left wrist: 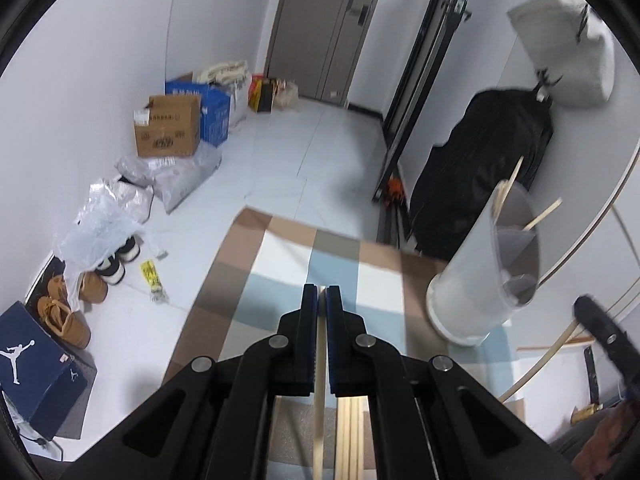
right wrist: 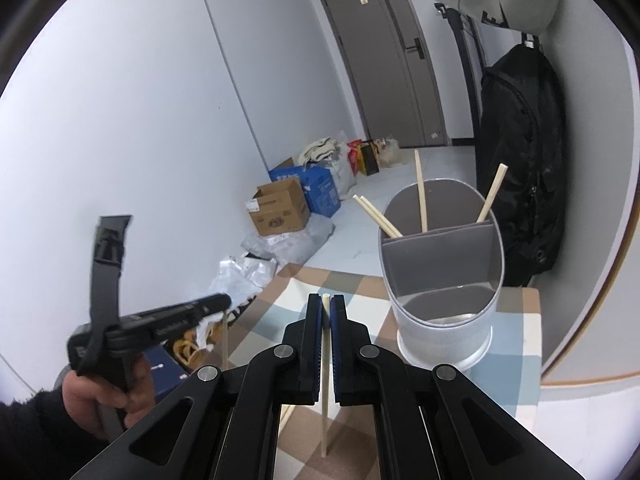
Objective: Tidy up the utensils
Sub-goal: 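Lift both held chopsticks and carry them over the utensil holder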
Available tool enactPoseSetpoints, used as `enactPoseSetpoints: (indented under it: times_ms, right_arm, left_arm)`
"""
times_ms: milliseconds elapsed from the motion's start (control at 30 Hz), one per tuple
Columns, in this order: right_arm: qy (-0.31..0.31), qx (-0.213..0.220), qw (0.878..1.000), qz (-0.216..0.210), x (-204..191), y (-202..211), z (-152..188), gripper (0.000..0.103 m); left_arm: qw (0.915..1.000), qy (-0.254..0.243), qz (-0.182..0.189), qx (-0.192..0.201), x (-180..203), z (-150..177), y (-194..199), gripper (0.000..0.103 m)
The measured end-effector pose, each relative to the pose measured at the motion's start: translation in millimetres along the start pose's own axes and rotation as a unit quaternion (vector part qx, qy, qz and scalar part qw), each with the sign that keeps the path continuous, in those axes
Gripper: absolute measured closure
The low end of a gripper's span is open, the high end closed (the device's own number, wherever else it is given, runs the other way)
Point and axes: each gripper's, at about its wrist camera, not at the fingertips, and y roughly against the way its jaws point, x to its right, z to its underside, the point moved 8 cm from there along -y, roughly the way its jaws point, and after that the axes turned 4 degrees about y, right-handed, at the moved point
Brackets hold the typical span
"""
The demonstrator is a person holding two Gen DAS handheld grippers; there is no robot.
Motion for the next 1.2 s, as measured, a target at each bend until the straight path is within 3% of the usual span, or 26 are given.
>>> enactPoseSetpoints:
  times_ms: [400, 567, 900, 1200]
  right_arm:
    - [0.008, 0.026, 1.0, 0.008, -6, 21, -16, 0.1]
    - [-0.006, 0.04, 0.999, 0.008, 4, 36, -31, 0.1]
    - [0.002, 0.081, 0.996, 0.023, 25, 74, -90, 0.1]
    - [0.01, 0.097, 0.994, 0.042, 47, 84, -141, 0.1]
  left_arm:
    - [0.9982, -0.027, 0.031, 0.044, 31, -16, 33, 0.103]
    - [0.9978, -0.026, 0.019, 0.059, 40, -29, 51, 0.103]
    - [0.993, -0.049, 0.065, 0.086, 93, -69, 78, 0.103]
    - [0.9865, -0.063, 0.109, 0.105, 145, -110, 88, 0.103]
